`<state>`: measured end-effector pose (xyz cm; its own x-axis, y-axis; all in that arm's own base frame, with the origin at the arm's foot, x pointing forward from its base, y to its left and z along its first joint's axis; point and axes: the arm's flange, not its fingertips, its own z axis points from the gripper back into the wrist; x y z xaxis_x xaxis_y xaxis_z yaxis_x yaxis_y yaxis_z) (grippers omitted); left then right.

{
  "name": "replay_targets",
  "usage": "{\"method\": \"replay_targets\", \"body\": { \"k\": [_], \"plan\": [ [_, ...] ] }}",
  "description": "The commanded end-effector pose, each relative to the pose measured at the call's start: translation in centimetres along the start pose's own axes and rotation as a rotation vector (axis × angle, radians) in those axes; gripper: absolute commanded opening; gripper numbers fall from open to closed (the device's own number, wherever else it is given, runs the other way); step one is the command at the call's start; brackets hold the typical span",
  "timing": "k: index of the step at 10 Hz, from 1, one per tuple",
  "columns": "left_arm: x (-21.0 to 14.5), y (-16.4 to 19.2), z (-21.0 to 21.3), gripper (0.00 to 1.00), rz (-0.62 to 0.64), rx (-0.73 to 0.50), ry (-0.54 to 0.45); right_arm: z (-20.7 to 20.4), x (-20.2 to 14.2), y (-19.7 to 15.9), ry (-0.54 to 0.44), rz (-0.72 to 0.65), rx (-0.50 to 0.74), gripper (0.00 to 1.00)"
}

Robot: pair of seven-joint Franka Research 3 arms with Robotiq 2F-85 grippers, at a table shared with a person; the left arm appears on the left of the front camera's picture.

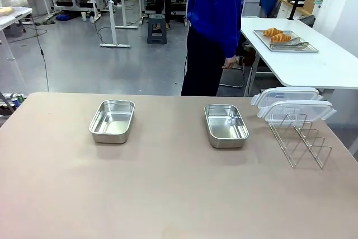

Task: Place the bread in airtight containers.
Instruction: Lift both Airtight Container.

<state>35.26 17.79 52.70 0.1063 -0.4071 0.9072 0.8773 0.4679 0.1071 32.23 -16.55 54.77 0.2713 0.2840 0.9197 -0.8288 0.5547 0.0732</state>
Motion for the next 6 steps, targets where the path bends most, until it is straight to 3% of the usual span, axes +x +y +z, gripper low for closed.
{"method": "replay_targets", "body": {
  "k": [1, 6],
  "plan": [
    [0.14, 0.24, -0.04, 1.00, -0.026, -0.002, -0.021, 0.15, 0.20, -0.26, -0.014, 0.028, 0.001, 1.00],
    [0.14, 0.24, -0.04, 1.00, -0.026, -0.002, -0.021, 0.15, 0.20, -0.26, -0.014, 0.028, 0.001, 1.00]
  ]
}}
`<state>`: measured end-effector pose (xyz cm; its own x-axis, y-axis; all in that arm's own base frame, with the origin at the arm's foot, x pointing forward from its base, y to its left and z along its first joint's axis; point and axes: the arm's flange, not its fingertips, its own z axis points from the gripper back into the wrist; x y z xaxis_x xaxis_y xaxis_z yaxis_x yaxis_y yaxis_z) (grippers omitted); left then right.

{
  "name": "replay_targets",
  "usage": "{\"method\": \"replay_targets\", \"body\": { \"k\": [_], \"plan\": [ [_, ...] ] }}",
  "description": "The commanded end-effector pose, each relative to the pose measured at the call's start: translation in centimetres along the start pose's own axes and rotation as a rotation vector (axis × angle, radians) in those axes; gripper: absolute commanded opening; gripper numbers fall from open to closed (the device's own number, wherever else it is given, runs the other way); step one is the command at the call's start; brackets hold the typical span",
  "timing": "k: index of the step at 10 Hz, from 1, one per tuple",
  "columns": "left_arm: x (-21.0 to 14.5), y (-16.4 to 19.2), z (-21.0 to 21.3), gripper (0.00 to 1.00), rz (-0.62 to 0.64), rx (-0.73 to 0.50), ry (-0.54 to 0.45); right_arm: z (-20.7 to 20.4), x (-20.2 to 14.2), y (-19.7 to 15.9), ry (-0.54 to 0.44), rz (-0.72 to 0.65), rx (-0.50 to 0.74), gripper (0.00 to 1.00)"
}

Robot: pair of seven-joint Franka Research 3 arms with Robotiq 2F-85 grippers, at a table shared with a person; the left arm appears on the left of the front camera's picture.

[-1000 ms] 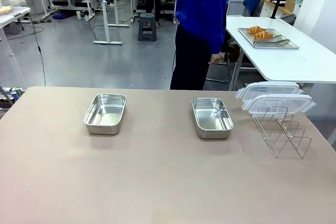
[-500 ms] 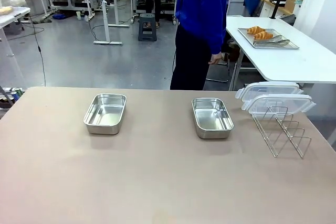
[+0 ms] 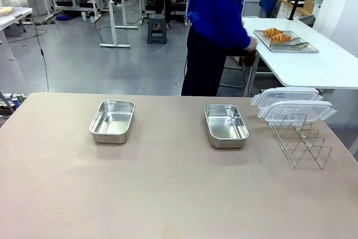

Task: Place the bread in airtight containers.
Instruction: Lift both Airtight Container.

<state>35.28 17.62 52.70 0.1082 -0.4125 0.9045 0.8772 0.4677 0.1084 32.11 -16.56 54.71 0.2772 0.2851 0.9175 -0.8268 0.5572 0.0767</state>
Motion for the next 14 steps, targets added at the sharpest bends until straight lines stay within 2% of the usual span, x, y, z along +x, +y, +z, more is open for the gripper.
{"method": "replay_targets", "body": {
  "k": [1, 14],
  "plan": [
    [0.07, 0.30, 0.10, 1.00, -0.025, -0.002, -0.028, 0.11, 0.30, -0.35, -0.019, 0.032, 0.002, 1.00],
    [0.07, 0.30, 0.10, 1.00, -0.025, -0.002, -0.028, 0.11, 0.30, -0.35, -0.019, 0.032, 0.002, 1.00]
  ]
}}
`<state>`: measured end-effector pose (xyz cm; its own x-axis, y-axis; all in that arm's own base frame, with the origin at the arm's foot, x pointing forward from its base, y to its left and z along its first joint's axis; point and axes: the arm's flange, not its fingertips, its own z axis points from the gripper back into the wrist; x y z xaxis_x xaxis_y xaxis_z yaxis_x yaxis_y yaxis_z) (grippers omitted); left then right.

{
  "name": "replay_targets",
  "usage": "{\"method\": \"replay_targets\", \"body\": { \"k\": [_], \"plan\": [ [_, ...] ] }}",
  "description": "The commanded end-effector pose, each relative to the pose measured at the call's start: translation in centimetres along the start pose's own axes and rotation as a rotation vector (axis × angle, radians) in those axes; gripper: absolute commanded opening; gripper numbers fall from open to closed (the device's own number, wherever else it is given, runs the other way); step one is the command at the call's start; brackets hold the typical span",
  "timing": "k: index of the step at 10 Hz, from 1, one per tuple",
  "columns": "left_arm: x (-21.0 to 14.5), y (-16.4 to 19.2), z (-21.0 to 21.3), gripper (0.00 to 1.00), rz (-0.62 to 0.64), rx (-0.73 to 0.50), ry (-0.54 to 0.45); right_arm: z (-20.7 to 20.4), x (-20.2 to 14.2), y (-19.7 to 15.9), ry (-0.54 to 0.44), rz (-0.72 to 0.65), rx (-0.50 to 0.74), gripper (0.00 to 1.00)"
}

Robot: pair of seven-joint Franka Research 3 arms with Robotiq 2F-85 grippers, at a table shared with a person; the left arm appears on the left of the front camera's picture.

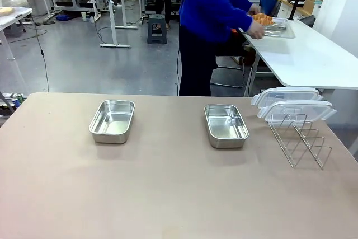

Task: Place the bread in airtight containers.
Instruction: Lift both Airtight Container.

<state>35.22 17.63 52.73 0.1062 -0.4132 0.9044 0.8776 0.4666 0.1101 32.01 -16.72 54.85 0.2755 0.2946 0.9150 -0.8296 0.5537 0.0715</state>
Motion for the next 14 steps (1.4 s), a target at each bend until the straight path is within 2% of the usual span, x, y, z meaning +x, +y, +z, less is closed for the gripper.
{"method": "replay_targets", "body": {
  "k": [1, 14],
  "plan": [
    [0.06, 0.34, 0.05, 1.00, -0.023, -0.002, -0.027, -0.12, 0.25, -0.36, -0.026, 0.026, 0.000, 1.00],
    [0.06, 0.34, 0.05, 1.00, -0.023, -0.002, -0.027, -0.12, 0.25, -0.36, -0.026, 0.026, 0.000, 1.00]
  ]
}}
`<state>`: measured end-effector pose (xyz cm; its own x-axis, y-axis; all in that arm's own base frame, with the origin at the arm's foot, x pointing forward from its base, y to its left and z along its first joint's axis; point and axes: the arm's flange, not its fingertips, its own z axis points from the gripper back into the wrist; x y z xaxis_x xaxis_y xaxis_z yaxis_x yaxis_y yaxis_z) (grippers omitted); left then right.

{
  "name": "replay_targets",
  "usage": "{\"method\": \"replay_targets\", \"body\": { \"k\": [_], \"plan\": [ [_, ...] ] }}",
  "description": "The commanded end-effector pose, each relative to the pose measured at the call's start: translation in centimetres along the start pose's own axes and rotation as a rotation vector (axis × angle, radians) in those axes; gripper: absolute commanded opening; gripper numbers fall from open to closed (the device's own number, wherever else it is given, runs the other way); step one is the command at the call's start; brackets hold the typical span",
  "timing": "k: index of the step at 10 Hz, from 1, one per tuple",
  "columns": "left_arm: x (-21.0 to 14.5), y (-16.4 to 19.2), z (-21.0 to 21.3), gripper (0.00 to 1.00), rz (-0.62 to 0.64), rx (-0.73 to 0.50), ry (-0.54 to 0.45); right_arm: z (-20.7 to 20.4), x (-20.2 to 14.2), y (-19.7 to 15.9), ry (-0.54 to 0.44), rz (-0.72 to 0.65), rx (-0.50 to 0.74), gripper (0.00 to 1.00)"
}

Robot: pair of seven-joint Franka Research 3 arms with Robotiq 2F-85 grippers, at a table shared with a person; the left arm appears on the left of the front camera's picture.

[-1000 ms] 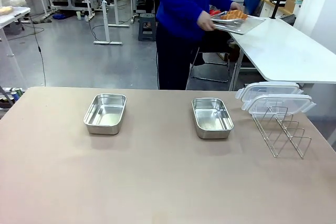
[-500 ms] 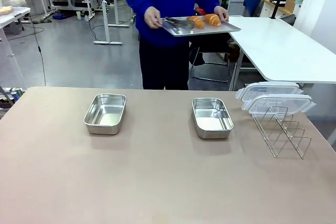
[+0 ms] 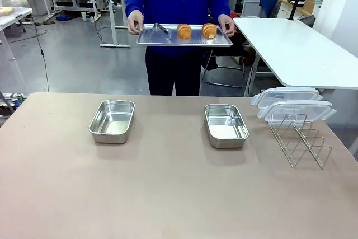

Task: Place the bread in airtight containers.
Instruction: Lift both Airtight Container.

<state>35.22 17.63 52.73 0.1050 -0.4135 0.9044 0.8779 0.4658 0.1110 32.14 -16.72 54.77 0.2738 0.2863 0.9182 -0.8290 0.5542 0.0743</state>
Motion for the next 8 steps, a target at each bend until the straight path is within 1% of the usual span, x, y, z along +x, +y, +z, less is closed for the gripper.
{"method": "replay_targets", "body": {
  "k": [1, 8],
  "plan": [
    [0.06, 0.34, 0.05, 1.00, -0.021, -0.001, -0.027, -0.02, 0.28, -0.25, -0.018, 0.028, 0.000, 1.00],
    [0.06, 0.34, 0.05, 1.00, -0.021, -0.001, -0.027, -0.02, 0.28, -0.25, -0.018, 0.028, 0.000, 1.00]
  ]
}}
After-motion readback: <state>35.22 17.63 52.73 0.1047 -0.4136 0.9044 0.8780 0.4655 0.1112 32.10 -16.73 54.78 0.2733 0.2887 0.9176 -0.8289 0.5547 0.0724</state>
